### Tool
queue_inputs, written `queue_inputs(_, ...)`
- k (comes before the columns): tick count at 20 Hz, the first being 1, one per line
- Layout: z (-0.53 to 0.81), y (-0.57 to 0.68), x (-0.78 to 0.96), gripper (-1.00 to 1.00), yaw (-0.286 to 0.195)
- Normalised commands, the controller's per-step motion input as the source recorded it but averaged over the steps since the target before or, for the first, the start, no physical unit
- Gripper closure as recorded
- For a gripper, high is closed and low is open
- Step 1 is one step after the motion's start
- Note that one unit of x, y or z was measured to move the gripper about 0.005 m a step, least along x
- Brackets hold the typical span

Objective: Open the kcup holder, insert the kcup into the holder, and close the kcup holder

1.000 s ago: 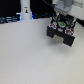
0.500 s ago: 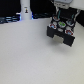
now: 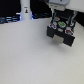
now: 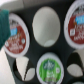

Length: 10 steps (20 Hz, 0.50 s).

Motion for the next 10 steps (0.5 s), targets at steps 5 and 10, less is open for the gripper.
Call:
queue_inputs(5, -0.03, -0.24, 0.69, -1.0, 0.041)
queue_inputs(10, -0.28, -0.06, 0.45, -1.0, 0.075)
